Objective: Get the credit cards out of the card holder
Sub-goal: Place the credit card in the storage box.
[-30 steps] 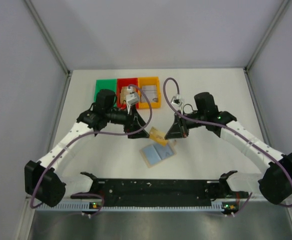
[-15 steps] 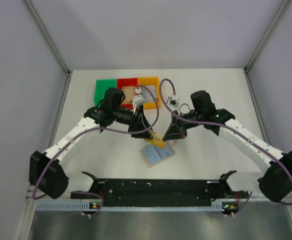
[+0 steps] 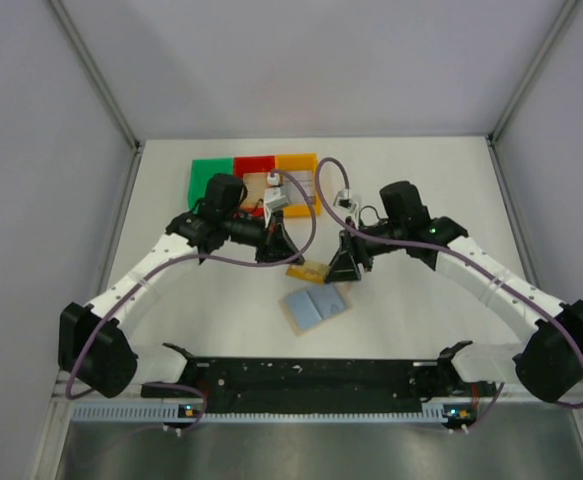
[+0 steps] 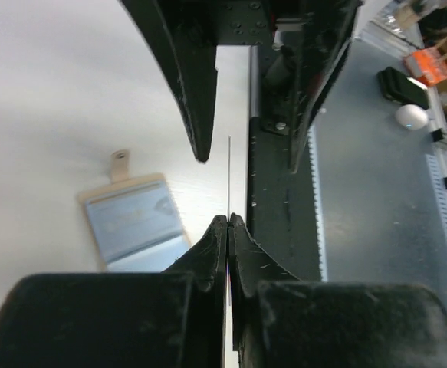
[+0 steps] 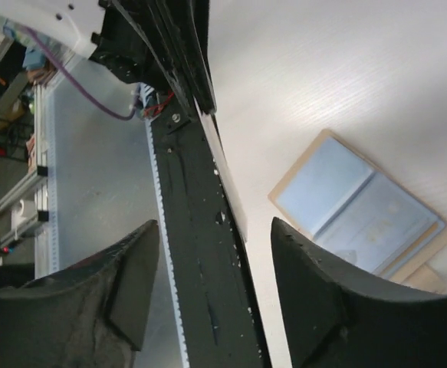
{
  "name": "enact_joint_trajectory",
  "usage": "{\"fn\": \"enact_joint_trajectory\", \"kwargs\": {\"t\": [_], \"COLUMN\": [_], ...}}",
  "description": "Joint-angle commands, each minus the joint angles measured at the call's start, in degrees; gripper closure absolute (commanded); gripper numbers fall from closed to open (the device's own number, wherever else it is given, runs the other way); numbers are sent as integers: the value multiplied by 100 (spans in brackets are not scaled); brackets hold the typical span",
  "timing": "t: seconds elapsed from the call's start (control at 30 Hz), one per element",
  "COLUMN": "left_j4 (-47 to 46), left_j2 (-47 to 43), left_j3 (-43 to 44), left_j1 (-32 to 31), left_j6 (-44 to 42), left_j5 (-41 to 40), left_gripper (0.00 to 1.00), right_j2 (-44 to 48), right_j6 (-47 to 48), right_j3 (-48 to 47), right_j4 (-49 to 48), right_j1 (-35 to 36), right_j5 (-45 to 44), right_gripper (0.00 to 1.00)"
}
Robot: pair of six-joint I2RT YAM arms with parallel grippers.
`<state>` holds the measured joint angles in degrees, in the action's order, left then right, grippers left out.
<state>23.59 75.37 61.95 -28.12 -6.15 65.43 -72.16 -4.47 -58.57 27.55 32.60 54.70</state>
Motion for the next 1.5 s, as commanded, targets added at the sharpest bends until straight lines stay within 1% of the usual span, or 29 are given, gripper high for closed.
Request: {"fn": "enact_joint_trajectory", "kwargs": {"t": [0.0,0.03,0.07,0.13,0.2,0.23,0.27,0.33,0.4,0.5,0.63,0.77,0.87,0.93,1.1,1.23,1.47], "left_j4": [22,-12,-100,-232,-468,-600,-663,-594,-444,-294,-233,56,163,84,66,14,242], "left_j2": [-330,-374,-383,-348,-261,-173,-59,222,608,1206,2032,2875,3342,3588,4098,4389,4679], "left_j3": [98,80,80,80,71,89,124,325,711,1344,2030,2741,3199,3357,3727,3859,3912], "left_j1": [411,569,727,1044,1360,1562,1747,2098,2371,2670,2724,2715,2724,2724,2724,2707,2698], "left_j6": [-720,-721,-703,-790,-809,-861,-957,-1290,-1528,-1626,-1635,-1669,-1591,-1521,-1301,-1081,-1099], "left_j5": [-854,-1161,-1416,-1909,-2130,-2087,-2009,-2095,-2210,-1982,-1911,-1596,-1366,-1445,-1331,-1261,-1278], "left_gripper": [100,100,100,100,100,100,100,100,100,100,100,100,100,100,100,100,100], "right_j2": [342,439,518,703,896,958,1019,1221,1423,1573,1565,1503,1468,1451,1415,1301,1178], "right_j6": [-89,-141,-168,-256,-335,-379,-440,-633,-783,-968,-995,-933,-907,-880,-792,-705,-669], "right_j3": [-32,-6,20,99,222,292,389,608,863,1128,1190,1128,1102,1093,1067,1005,952], "right_j4": [-101,-101,-109,-110,-171,-188,-223,-364,-636,-997,-1155,-1208,-1226,-1226,-1191,-1173,-1182], "right_j1": [-218,-262,-306,-368,-360,-368,-368,-368,-360,-360,-368,-360,-368,-360,-368,-368,-386], "right_j5": [-731,-933,-1178,-1635,-2101,-2295,-2540,-2998,-3009,-2886,-2956,-3009,-3035,-3053,-3149,-3193,-3158], "right_gripper": [35,26,20,14,13,12,11,11,10,10,10,10,10,10,10,10,9]}}
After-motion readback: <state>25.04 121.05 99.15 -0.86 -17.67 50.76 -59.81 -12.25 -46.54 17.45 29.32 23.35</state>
